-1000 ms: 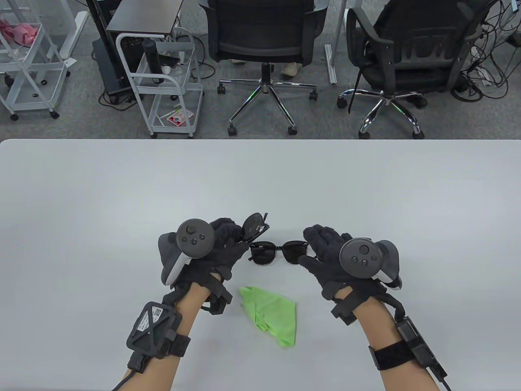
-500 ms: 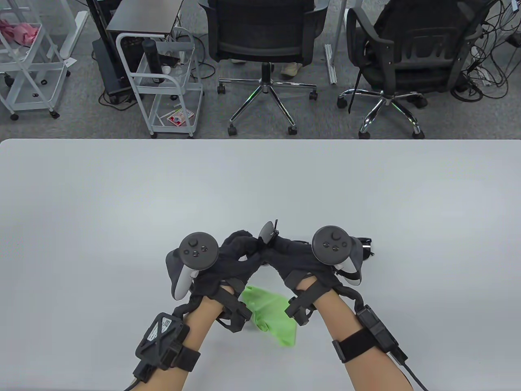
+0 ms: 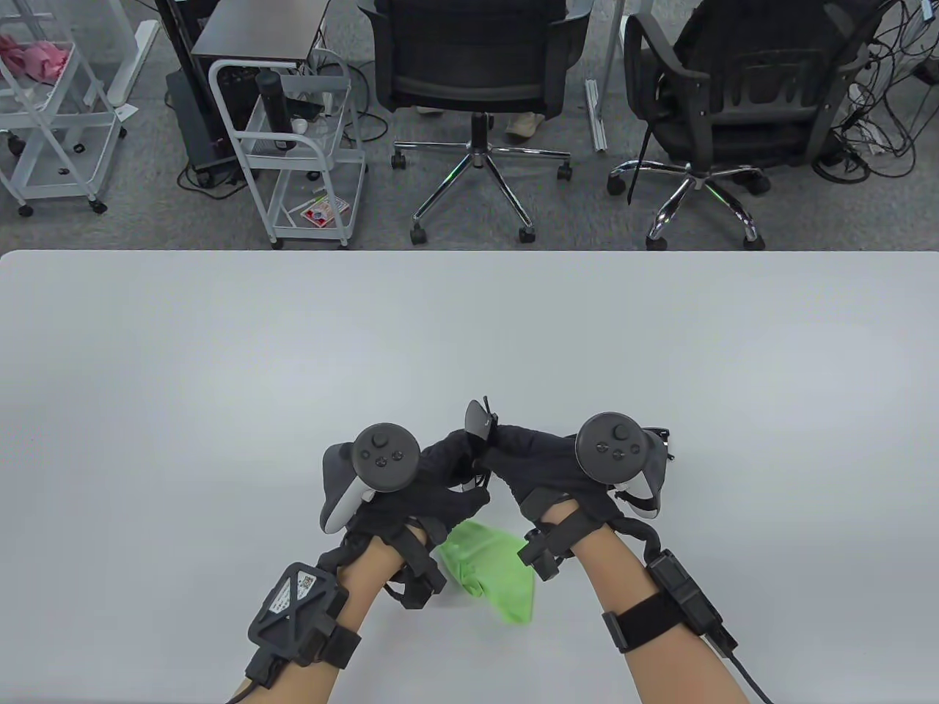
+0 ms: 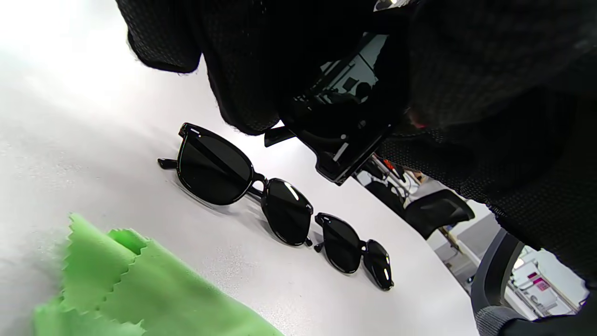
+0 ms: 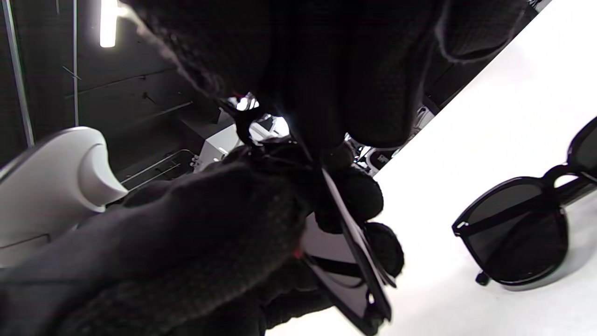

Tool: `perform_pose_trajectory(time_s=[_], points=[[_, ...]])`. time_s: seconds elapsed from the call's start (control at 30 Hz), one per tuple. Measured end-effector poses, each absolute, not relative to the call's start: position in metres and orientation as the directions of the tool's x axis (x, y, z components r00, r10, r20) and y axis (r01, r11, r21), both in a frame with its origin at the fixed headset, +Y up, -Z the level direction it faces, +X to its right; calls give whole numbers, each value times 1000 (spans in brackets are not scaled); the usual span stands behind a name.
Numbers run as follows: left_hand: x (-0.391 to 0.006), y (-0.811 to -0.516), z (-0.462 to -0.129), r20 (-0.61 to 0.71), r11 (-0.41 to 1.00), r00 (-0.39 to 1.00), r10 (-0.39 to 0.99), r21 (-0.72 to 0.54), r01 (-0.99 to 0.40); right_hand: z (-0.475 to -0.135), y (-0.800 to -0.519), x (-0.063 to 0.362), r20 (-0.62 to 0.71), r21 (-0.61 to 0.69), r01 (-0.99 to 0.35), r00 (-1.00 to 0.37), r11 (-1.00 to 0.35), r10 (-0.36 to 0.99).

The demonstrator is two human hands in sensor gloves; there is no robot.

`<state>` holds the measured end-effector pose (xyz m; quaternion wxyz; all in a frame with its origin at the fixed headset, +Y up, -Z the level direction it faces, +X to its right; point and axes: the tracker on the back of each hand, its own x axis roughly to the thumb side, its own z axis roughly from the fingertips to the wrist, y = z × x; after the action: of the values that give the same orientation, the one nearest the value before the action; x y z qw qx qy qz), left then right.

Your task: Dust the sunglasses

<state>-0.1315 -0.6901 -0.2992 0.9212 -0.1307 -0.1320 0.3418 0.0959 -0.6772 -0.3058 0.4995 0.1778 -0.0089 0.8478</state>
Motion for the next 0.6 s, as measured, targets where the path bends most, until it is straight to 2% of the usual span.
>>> perform_pose_trajectory(time_s=[0.2, 0.4, 0.5, 0.6], points=[[-135, -689, -299, 147, 676, 676, 722, -356, -645, -305, -679, 108, 315, 142, -875, -403, -463, 859], [-141, -688, -300, 154, 665, 663, 733, -368, -650, -307, -684, 110, 292, 240, -878, -342, -414, 893], [-137, -689, -299, 163, 662, 659, 734, -391, -640, -304, -685, 101, 302, 263, -862, -353, -433, 885], [-134, -690, -298, 170, 658, 654, 737, -402, -637, -303, -683, 99, 316, 230, -857, -383, -461, 868]])
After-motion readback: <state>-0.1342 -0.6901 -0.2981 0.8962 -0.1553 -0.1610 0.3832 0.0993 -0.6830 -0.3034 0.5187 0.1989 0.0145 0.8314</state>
